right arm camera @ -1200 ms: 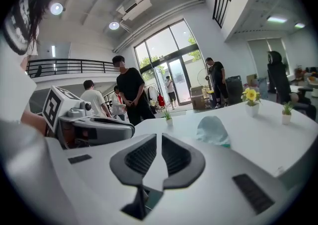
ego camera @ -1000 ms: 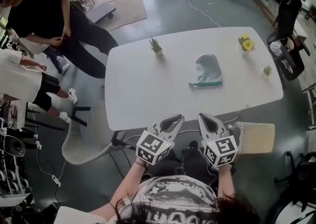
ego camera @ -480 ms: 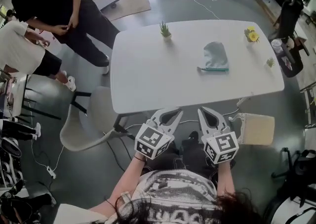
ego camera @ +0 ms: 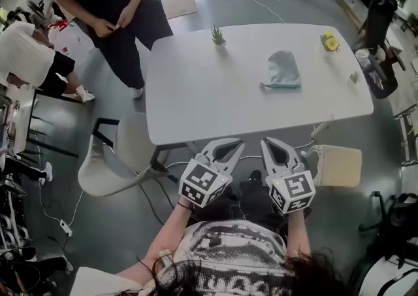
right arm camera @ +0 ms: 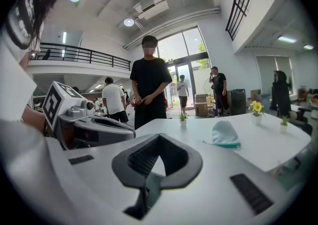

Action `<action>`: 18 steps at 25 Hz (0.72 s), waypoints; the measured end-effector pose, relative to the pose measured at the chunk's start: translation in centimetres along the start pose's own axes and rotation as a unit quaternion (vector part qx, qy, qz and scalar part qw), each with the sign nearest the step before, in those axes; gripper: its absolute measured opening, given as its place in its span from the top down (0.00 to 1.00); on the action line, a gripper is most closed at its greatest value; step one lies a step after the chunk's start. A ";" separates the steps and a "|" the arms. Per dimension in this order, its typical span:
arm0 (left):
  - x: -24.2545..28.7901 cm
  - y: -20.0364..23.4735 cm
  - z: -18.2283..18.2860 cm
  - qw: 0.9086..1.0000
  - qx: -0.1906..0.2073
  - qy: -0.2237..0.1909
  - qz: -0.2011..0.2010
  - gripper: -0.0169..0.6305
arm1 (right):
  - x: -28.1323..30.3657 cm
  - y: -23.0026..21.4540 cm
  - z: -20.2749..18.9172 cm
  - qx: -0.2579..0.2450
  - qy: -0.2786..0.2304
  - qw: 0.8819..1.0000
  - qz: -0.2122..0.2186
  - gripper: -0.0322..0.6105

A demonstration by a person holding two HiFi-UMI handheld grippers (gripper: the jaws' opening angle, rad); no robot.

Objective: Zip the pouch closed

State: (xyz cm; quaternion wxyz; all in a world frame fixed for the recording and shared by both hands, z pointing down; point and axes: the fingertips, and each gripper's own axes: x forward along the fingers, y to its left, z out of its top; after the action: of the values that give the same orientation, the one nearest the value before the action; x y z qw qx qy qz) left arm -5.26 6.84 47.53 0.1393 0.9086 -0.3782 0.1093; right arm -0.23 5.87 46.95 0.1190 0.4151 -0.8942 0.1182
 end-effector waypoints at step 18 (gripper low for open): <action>-0.9 -0.5 -0.6 1.000 0.009 0.002 -0.015 0.95 | 0.1 1.5 -0.5 -0.007 0.004 1.000 -0.003 0.97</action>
State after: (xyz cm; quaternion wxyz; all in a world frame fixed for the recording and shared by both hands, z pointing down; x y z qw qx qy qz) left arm -5.56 8.01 47.72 0.1335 0.9150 -0.3636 0.1126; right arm -1.33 6.90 47.25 0.1263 0.4168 -0.8931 0.1132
